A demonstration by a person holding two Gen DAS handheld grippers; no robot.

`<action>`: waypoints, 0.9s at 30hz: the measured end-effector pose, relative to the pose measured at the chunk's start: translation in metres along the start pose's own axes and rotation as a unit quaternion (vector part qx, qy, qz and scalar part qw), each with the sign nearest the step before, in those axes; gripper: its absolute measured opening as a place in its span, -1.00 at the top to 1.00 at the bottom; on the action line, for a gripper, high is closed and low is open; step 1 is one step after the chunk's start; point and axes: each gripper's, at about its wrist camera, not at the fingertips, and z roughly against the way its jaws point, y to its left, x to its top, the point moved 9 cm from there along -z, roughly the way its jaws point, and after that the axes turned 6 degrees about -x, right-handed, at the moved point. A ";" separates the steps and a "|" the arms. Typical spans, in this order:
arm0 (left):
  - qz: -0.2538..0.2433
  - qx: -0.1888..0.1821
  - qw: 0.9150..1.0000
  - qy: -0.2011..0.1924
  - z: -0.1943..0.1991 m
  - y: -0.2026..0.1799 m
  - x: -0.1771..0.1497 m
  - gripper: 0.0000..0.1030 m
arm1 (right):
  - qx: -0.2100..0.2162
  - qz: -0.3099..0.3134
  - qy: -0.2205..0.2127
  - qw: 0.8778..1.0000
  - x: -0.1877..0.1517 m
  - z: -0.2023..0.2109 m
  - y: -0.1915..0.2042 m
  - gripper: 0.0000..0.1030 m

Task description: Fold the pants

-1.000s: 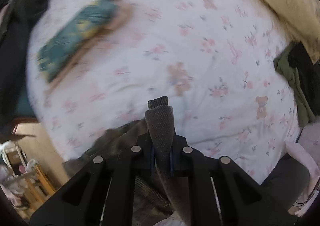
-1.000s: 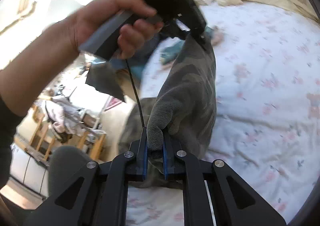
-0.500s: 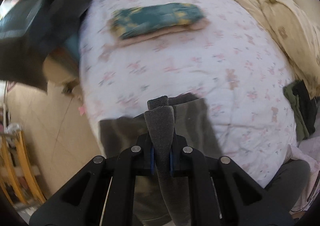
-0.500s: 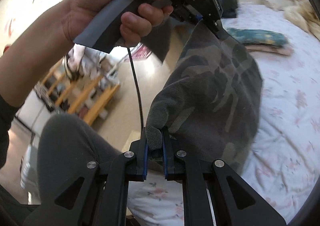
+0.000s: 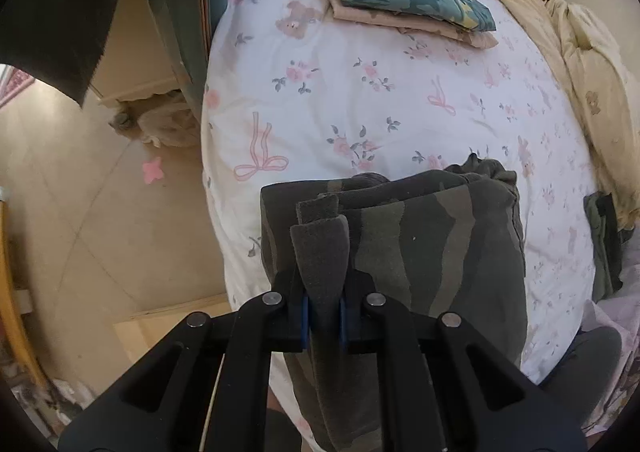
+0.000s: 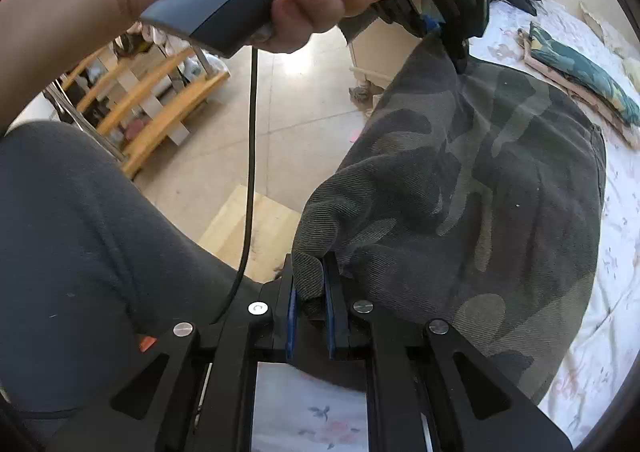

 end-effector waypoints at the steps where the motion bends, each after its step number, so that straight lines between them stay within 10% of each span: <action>1: 0.003 -0.001 1.000 0.003 -0.004 0.002 0.000 0.83 | -0.003 0.000 0.003 1.000 0.001 -0.004 0.000 0.78; 8: 0.003 0.018 1.000 0.019 -0.045 0.017 0.003 0.44 | 0.030 -0.065 0.034 0.997 0.005 -0.037 -0.014 0.76; 11: -0.005 0.085 0.996 0.006 -0.045 0.033 0.004 -0.50 | 0.047 -0.109 0.042 0.992 0.002 -0.048 -0.018 0.75; 15: 0.012 0.074 0.997 -0.004 -0.031 0.039 0.002 -0.54 | 0.081 -0.141 0.038 0.986 -0.002 -0.038 -0.025 0.66; 19: -0.025 0.125 0.991 -0.027 -0.006 0.040 0.002 -0.53 | 0.160 -0.178 0.037 0.970 -0.004 -0.002 -0.023 0.08; 24: -0.037 0.087 0.994 -0.061 0.028 0.025 0.008 -0.50 | 0.168 -0.142 -0.028 0.975 0.009 0.058 -0.027 0.10; 27: -0.035 0.072 0.996 -0.030 0.013 0.020 0.004 -0.49 | 0.075 -0.157 -0.028 0.984 0.025 0.040 -0.052 0.69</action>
